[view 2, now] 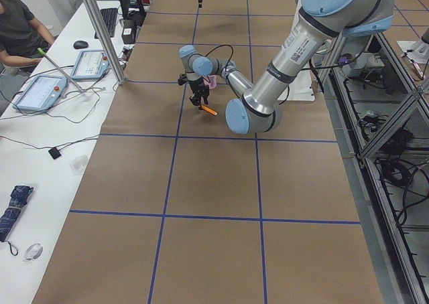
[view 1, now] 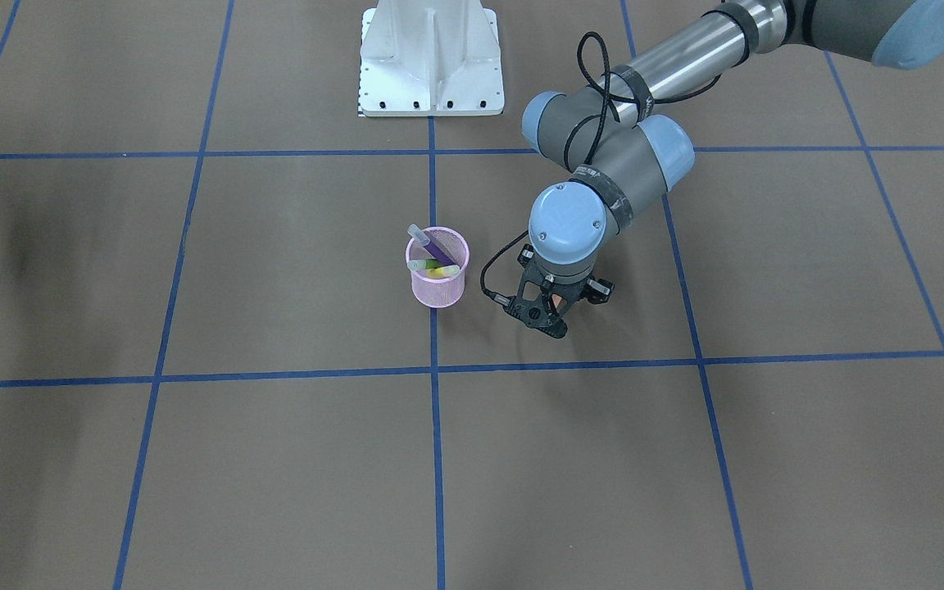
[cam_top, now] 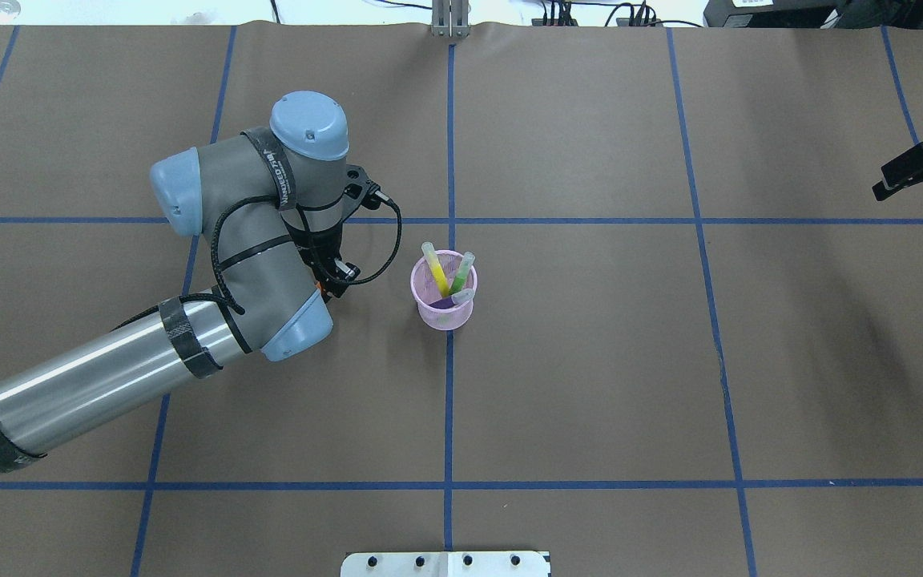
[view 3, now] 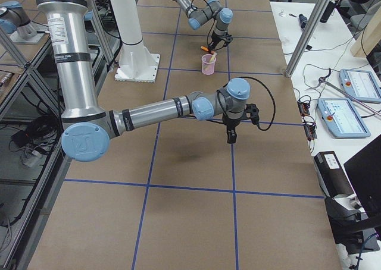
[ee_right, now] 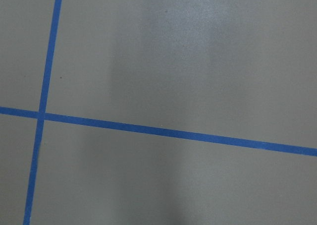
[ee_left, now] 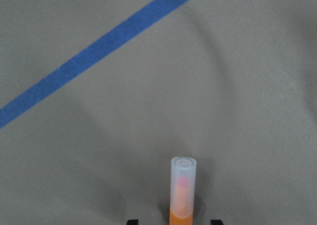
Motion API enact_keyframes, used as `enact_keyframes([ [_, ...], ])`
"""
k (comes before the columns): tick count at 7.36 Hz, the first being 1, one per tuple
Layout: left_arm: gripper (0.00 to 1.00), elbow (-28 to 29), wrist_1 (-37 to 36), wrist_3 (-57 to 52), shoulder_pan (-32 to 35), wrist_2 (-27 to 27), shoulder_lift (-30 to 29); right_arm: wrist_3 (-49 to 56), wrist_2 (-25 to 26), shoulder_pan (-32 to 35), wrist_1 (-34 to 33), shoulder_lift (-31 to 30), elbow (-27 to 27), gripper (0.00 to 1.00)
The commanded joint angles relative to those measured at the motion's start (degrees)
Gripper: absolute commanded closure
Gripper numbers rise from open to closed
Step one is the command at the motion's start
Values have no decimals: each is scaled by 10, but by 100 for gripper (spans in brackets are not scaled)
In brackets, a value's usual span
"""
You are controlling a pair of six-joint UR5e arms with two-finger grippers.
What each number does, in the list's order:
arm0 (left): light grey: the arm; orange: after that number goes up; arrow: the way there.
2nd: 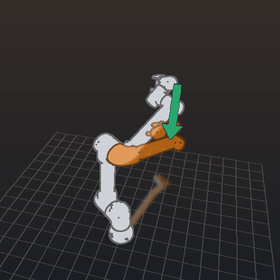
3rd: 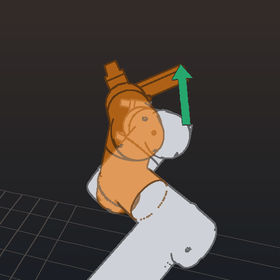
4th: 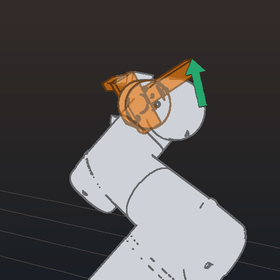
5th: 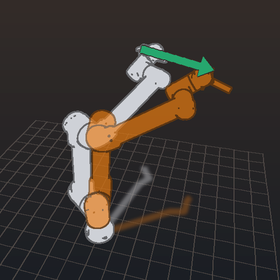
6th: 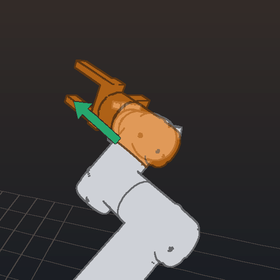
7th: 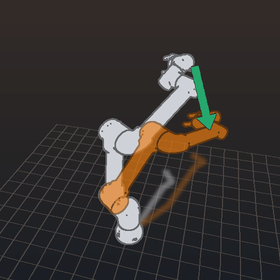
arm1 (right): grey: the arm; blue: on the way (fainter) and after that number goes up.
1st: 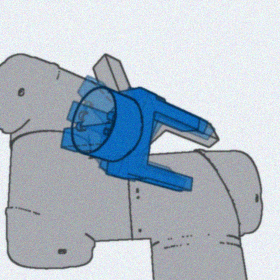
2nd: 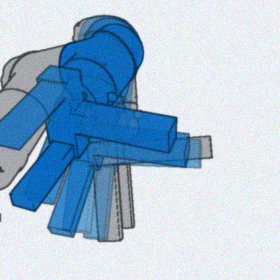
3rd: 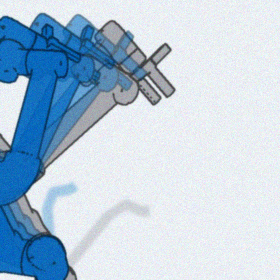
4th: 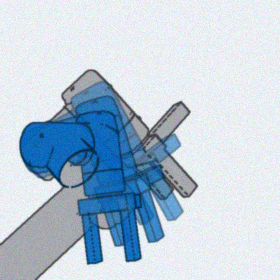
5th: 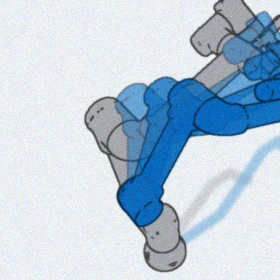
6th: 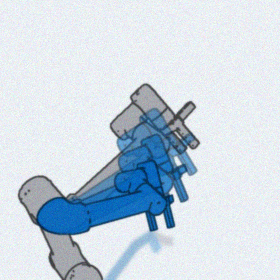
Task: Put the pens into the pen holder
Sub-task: 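Grasp the orange marker with the left gripper and lift it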
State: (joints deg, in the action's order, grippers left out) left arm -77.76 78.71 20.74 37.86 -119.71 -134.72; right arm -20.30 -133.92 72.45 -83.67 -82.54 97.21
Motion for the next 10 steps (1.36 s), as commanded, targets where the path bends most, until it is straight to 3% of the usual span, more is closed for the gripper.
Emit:
enact_keyframes([
  [1, 48, 1, 0, 0, -2, 0, 1, 0, 0, 1, 0, -1, 0, 0],
  [2, 48, 1, 0, -3, -2, 0, 2, 0, -1, 1, 0, -1, 0, 0],
  [3, 55, 1, 0, -2, -2, 0, 3, 0, -1, 1, 0, -2, 0, 0],
  [4, 69, 1, 0, -2, -2, 0, 3, 1, -1, 1, 0, -2, 0, 0],
  [6, 77, 1, 0, 0, -2, 0, 3, 1, -2, 3, 0, -2, 1, 0],
  [7, 93, 1, 0, 1, -2, 0, 3, 2, -1, 4, 0, -2, 0, 0],
  [8, 100, -2, -2, 1, -2, -2, 3, 2, -1, 4, 0, -2, -1, 0],
  [10, 100, -4, -4, 1, 3, -3, 2, 2, -1, 4, 0, -1, -1, 0],
])
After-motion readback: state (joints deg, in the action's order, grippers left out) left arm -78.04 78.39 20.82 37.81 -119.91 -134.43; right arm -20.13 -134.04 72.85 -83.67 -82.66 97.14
